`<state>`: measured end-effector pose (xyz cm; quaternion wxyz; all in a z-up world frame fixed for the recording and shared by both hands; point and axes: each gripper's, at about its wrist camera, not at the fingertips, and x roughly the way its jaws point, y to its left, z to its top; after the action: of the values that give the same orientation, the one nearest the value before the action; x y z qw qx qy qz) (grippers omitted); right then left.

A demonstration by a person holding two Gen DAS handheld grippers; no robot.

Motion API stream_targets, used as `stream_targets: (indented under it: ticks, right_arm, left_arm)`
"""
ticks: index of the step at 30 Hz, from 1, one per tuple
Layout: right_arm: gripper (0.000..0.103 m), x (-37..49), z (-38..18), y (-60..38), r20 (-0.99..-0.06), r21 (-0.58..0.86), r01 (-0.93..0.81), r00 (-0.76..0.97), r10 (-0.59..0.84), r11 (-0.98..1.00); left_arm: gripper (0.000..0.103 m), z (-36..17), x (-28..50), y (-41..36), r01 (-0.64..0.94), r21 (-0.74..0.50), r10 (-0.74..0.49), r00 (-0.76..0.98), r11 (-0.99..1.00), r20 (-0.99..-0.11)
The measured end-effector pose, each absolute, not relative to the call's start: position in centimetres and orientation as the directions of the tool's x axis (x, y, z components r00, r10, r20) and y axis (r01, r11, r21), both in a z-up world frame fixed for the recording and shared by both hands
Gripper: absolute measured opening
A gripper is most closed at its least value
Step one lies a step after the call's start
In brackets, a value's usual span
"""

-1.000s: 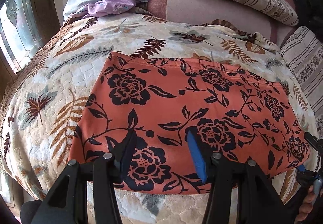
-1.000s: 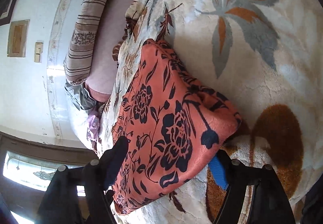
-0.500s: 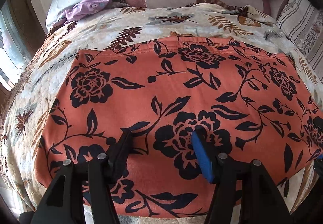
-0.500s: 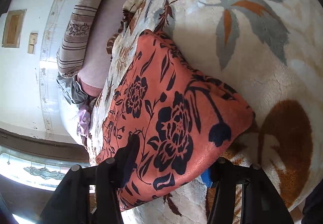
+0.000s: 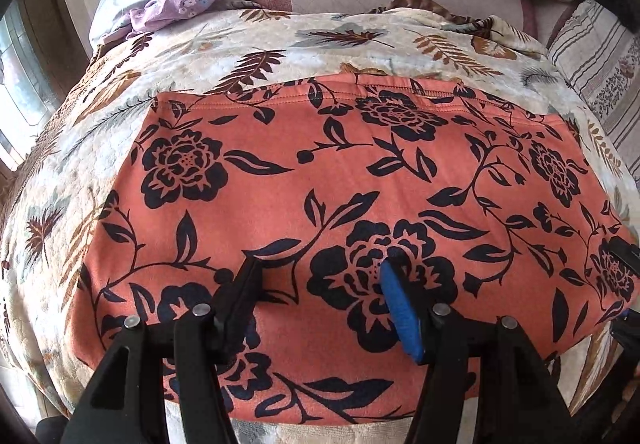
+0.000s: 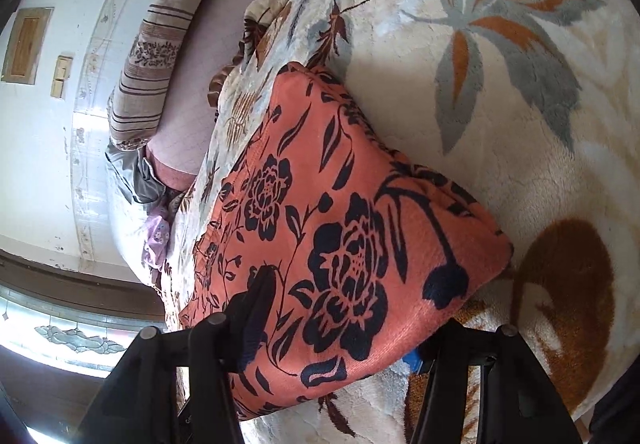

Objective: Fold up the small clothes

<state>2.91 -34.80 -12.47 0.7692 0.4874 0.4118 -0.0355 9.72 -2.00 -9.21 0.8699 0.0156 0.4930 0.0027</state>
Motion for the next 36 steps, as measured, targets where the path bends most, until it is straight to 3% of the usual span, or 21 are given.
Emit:
stream_targets:
  ticks: [4,7,8,9,11,15,18,20,22,23,24,25,31,32,34,35,36]
  right_arm:
    - [0.058,2.9,-11.8,-34.7,-0.666,0.711,0.441,0.672,0.323,0.547]
    - [0.056,3.2,-12.2,-34.8,-0.687,0.69,0.453,0.656,0.314,0.565]
    - [0.043,3.3,-12.3,-34.8,-0.692,0.685,0.452,0.648,0.317,0.572]
    - [0.018,3.4,-12.4,-34.8,-0.703,0.672,0.452,0.638,0.314,0.586]
    - [0.012,3.6,-11.7,-34.4,-0.732,0.626,0.439,0.616,0.291,0.644]
    - [0.011,3.0,-9.1,-33.4,-0.755,0.526,0.398,0.625,0.197,0.751]
    - [0.018,2.4,-12.2,-34.6,-0.772,0.578,0.452,0.572,0.276,0.68]
    - [0.023,0.9,-13.6,-36.1,-0.692,0.698,0.453,0.626,0.359,0.554]
    - [0.031,0.3,-13.5,-36.8,-0.662,0.732,0.449,0.645,0.381,0.513]
    - [0.047,0.2,-13.2,-37.0,-0.646,0.746,0.437,0.657,0.388,0.502]
    - [0.073,0.2,-12.9,-37.1,-0.631,0.758,0.425,0.669,0.392,0.495]
    - [0.078,0.4,-12.6,-37.2,-0.618,0.767,0.414,0.681,0.392,0.49]
    - [0.079,2.5,-11.3,-36.6,-0.603,0.77,0.384,0.7,0.382,0.51]
    - [0.076,2.7,-11.3,-36.4,-0.614,0.759,0.389,0.694,0.376,0.522]
    - [0.061,3.0,-11.5,-36.2,-0.635,0.737,0.398,0.684,0.359,0.546]
    - [0.04,3.0,-11.6,-36.2,-0.652,0.721,0.408,0.672,0.351,0.56]
    - [0.027,3.1,-11.8,-36.3,-0.67,0.705,0.419,0.659,0.343,0.573]
  left_arm:
    - [0.062,-8.3,9.0,-1.2,-0.02,-0.005,0.007,0.56,1.0,-0.829]
    - [0.064,-10.7,9.3,-2.4,0.029,0.084,0.055,0.542,0.996,-0.839]
    - [0.064,-10.8,9.0,-2.8,0.042,0.124,0.078,0.57,0.991,-0.818]
    - [0.064,-10.8,8.9,-3.0,0.042,0.139,0.09,0.573,0.989,-0.815]
    - [0.064,-10.5,9.1,-2.8,0.035,0.125,0.084,0.558,0.992,-0.826]
    - [0.064,-8.4,8.7,-2.2,0.002,0.045,0.035,0.569,0.999,-0.822]
    - [0.064,-8.4,8.2,-3.3,0.039,0.038,0.007,0.591,0.999,-0.806]
    - [0.066,-11.0,8.7,-4.4,0.074,0.098,0.043,0.54,0.992,-0.84]
    - [0.067,-10.9,8.1,-5.0,0.065,0.146,0.08,0.591,0.987,-0.803]
    - [0.066,-10.7,8.2,-5.2,0.058,0.151,0.089,0.584,0.987,-0.807]
    - [0.066,-10.3,8.5,-5.1,0.055,0.144,0.087,0.572,0.988,-0.816]
    - [0.066,-9.9,8.8,-5.0,0.05,0.126,0.077,0.558,0.991,-0.826]
    - [0.066,-9.7,9.9,-4.2,0.008,0.124,0.102,0.521,0.992,-0.847]
    - [0.066,-9.7,9.9,-4.0,0.006,0.116,0.096,0.516,0.993,-0.851]
    - [0.066,-9.6,9.9,-3.8,0.001,0.113,0.096,0.516,0.994,-0.851]
    - [0.066,-9.5,9.9,-3.7,0.001,0.112,0.095,0.518,0.994,-0.85]
    - [0.066,-9.4,9.8,-3.8,0.002,0.109,0.092,0.519,0.994,-0.85]
